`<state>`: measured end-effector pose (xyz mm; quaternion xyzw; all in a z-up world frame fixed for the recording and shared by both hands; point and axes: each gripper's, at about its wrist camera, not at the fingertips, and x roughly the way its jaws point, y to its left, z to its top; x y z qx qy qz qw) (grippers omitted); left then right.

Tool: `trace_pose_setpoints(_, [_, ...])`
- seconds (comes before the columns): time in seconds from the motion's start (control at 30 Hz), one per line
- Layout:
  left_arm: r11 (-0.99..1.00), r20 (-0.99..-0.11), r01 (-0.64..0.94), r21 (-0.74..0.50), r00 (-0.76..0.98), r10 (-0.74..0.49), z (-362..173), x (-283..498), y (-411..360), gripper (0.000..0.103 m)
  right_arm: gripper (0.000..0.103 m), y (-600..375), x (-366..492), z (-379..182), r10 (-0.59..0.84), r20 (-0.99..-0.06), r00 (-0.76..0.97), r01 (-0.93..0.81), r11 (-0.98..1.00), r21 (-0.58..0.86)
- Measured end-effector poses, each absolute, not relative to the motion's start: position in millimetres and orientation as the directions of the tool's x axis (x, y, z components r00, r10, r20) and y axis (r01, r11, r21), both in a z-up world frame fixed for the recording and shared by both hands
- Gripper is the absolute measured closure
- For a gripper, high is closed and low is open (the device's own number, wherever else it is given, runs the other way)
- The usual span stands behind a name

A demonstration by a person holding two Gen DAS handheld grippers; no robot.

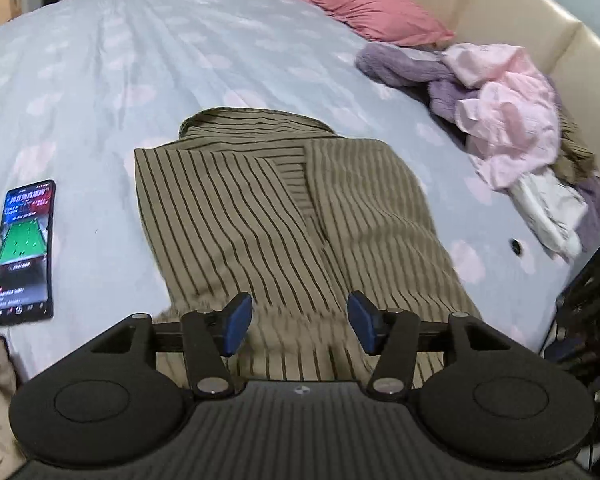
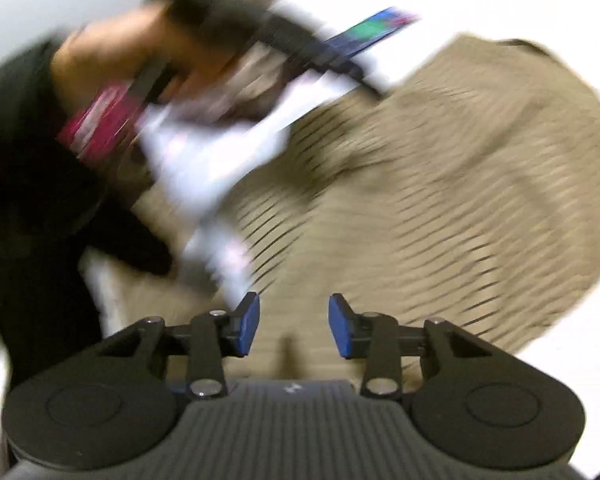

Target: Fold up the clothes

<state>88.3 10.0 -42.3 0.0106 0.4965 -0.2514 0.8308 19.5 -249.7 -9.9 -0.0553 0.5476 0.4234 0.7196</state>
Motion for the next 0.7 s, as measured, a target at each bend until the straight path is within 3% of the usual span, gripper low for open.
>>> trace_pose_setpoints(0.1, [0.885, -0.849, 0.425, -0.191, 0.381, -0.366, -56.1, 104.3, -10.7, 0.052, 0.059, -256.9, 55.9, -24.2, 0.411, -0.882, 0.228, -0.505, 0.825, 0.254])
trace_pose_setpoints(0.23, [0.890, -0.872, 0.440, -0.118, 0.382, -0.305, -73.4, 118.7, -37.9, 0.052, 0.059, -251.0, 91.0, -44.8, 0.268, -0.894, 0.361, -0.320, 0.935, 0.151])
trace_pose_setpoints(0.33, [0.903, -0.881, 0.428, -0.047, 0.408, -0.239, -81.0, 131.0, -49.9, 0.052, 0.058, -245.6, 113.6, -52.1, 0.223, -0.889, 0.399, -0.225, 0.964, 0.141])
trace_pose_setpoints(0.5, [0.944, -0.862, 0.329, -0.018, 0.473, -0.181, -79.5, 165.2, -51.2, 0.052, 0.044, -242.9, 159.9, -53.5, 0.186, -0.879, 0.439, -0.093, 0.983, 0.161])
trace_pose_setpoints(0.7, [0.948, -0.872, 0.317, -0.002, 0.463, -0.157, -104.5, 191.7, -57.8, 0.052, 0.043, -240.7, 196.4, -68.6, 0.134, -0.892, 0.432, -0.004, 0.989, 0.146])
